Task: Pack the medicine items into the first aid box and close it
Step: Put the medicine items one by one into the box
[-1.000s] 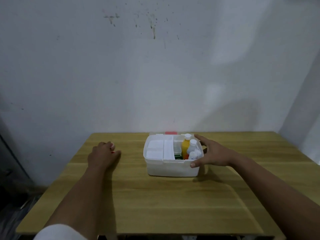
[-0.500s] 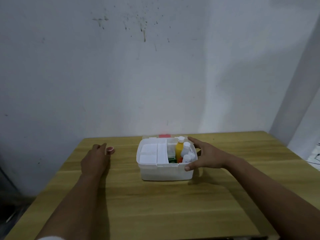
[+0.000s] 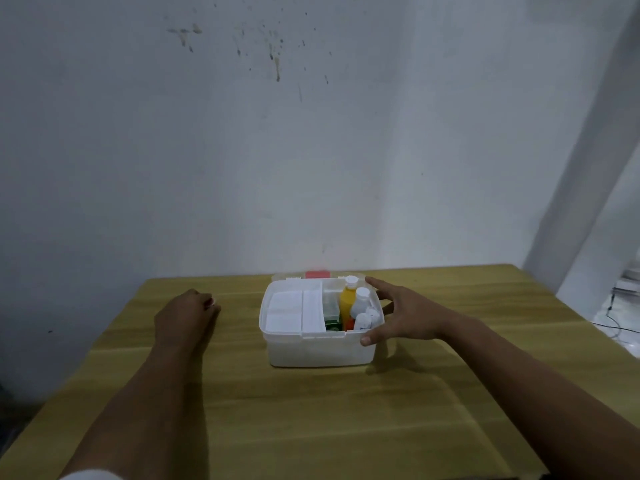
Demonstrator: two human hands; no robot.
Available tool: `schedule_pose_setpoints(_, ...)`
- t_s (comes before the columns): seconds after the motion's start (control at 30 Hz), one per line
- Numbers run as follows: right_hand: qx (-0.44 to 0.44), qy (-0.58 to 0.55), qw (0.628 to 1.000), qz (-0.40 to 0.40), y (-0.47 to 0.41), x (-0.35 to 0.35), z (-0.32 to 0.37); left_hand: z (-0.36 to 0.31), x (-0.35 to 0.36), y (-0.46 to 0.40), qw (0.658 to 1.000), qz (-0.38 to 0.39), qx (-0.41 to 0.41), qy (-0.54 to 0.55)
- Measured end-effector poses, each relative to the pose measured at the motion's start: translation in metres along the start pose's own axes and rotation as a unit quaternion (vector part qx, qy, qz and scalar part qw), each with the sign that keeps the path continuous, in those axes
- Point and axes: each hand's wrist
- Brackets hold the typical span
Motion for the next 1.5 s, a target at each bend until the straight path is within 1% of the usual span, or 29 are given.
schedule_pose_setpoints(0.07, 0.003, 0.01, 1.0, -0.003, 0.0, 0.001, 0.001, -0.006, -0.004, 0.006, 1.0, -0.023, -0.004, 0.007)
schedule_pose_setpoints(0.17, 0.004, 0.006, 1.0, -0.007, 0.004, 0.0, 0.005, -0.035, -0.032, 0.015, 0.992, -0.067, -0.01, 0.106)
schedule_pose_setpoints(0.27, 0.008, -0.004, 1.0, -0.007, 0.008, -0.002, 0.009, -0.079, -0.076, 0.025, 0.968, -0.126, 0.019, 0.215)
schedule_pose_setpoints(0.33, 0.01, -0.005, 1.0, -0.008, 0.011, -0.002, 0.011, -0.11, -0.096, 0.039, 0.957, -0.133, 0.054, 0.252)
schedule_pose_setpoints(0.4, 0.011, -0.005, 1.0, -0.009, 0.014, -0.002, 0.013, -0.134, -0.104, 0.057, 0.955, -0.106, 0.096, 0.258)
schedule_pose_setpoints(0.47, 0.014, -0.006, 1.0, -0.012, 0.016, -0.002, 0.016, -0.15, -0.102, 0.073, 0.958, -0.075, 0.138, 0.239)
schedule_pose_setpoints(0.6, 0.016, -0.001, 1.0, -0.017, 0.017, -0.002, 0.017, -0.158, -0.087, 0.093, 0.972, -0.038, 0.183, 0.142)
schedule_pose_setpoints(0.73, 0.015, -0.005, 1.0, -0.017, 0.022, -0.004, 0.019, -0.153, -0.087, 0.091, 0.982, -0.017, 0.16, 0.101)
schedule_pose_setpoints(0.83, 0.019, -0.003, 1.0, -0.018, 0.024, -0.005, 0.023, -0.15, -0.093, 0.085, 0.985, 0.018, 0.134, 0.103)
schedule_pose_setpoints(0.97, 0.02, -0.001, 1.0, -0.018, 0.026, -0.006, 0.027, -0.151, -0.099, 0.08, 0.989, 0.035, 0.138, 0.046)
schedule_pose_setpoints(1.07, 0.014, -0.006, 1.0, -0.017, 0.027, -0.006, 0.027, -0.147, -0.1, 0.074, 0.988, 0.051, 0.139, 0.035)
schedule_pose_setpoints(1.13, 0.017, -0.002, 1.0, -0.019, 0.028, -0.006, 0.027, -0.144, -0.099, 0.073, 0.986, 0.074, 0.148, 0.029)
schedule_pose_setpoints(1.2, 0.014, -0.005, 1.0, -0.027, 0.027, -0.006, 0.025, -0.139, -0.096, 0.075, 0.98, 0.096, 0.168, 0.038)
schedule_pose_setpoints(1.33, 0.005, -0.008, 0.999, -0.039, 0.026, -0.005, 0.026, -0.121, -0.095, 0.076, 0.974, 0.079, 0.187, 0.101)
schedule_pose_setpoints(1.43, 0.004, -0.01, 0.999, -0.041, 0.025, -0.003, 0.026, -0.112, -0.094, 0.077, 0.966, 0.076, 0.172, 0.18)
schedule_pose_setpoints(1.5, -0.002, -0.017, 0.999, -0.04, 0.023, -0.003, 0.025, -0.113, -0.094, 0.077, 0.965, 0.075, 0.16, 0.195)
Point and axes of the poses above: each hand's wrist, its own y-axis away from the middle knuckle, its own x-axis out of the palm, z = x × y, and after that the axes turned 1 degree about -z, right-handed
